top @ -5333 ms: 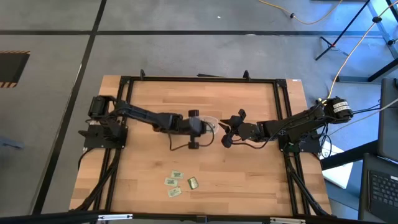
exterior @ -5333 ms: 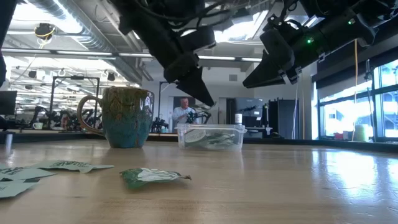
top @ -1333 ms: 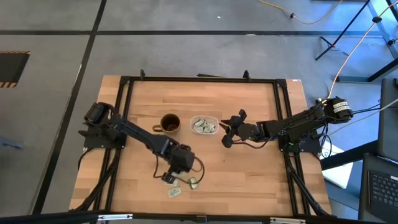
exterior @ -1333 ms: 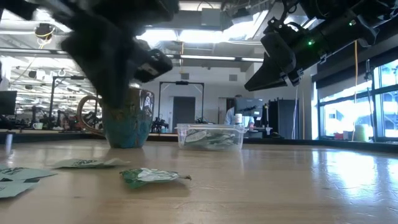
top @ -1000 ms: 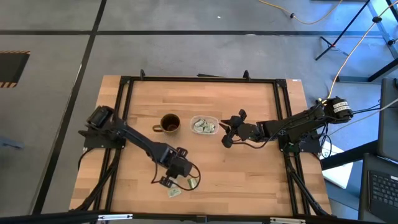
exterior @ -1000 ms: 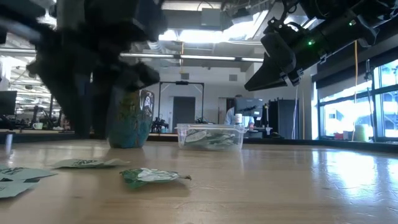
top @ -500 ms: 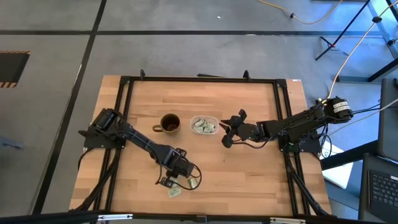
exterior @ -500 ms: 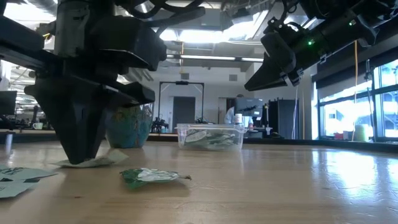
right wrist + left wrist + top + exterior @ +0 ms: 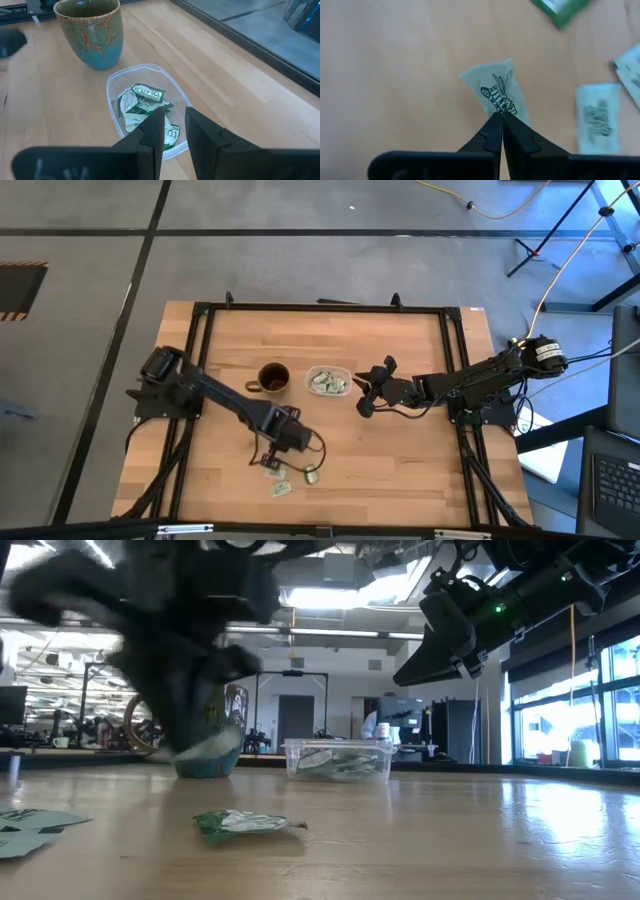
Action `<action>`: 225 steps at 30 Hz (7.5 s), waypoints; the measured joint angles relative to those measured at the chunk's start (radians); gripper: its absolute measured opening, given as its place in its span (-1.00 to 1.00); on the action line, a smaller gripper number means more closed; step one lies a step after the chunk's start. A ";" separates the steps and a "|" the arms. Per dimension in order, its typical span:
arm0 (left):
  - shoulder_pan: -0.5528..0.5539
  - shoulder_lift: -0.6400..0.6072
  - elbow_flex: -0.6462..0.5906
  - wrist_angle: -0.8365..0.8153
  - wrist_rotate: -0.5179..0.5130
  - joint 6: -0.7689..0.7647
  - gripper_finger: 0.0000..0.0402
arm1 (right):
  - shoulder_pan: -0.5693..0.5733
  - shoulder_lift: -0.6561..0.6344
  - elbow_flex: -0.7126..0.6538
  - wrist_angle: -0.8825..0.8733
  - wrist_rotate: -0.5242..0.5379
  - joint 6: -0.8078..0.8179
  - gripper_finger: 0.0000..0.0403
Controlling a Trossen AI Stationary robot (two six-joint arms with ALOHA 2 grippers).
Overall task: Pick and place items into bin
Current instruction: Put the light green stevia pack into the transparent bin, then put the green truvia pack into the transparent bin, then put the light green stevia pack into the transparent bin
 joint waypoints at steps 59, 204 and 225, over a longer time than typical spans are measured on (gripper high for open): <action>0.337 -0.308 0.004 0.276 -0.257 0.123 -0.67 | 0.001 0.000 0.001 0.251 -0.012 -0.004 -0.60; -0.229 -0.581 -0.669 0.784 -0.234 -0.197 -0.70 | 0.099 0.525 0.745 -0.648 -0.039 -0.118 -0.30; -0.385 -0.169 -0.533 0.775 -0.264 -0.343 -0.70 | 0.290 0.167 0.366 -0.305 -0.049 0.047 -0.30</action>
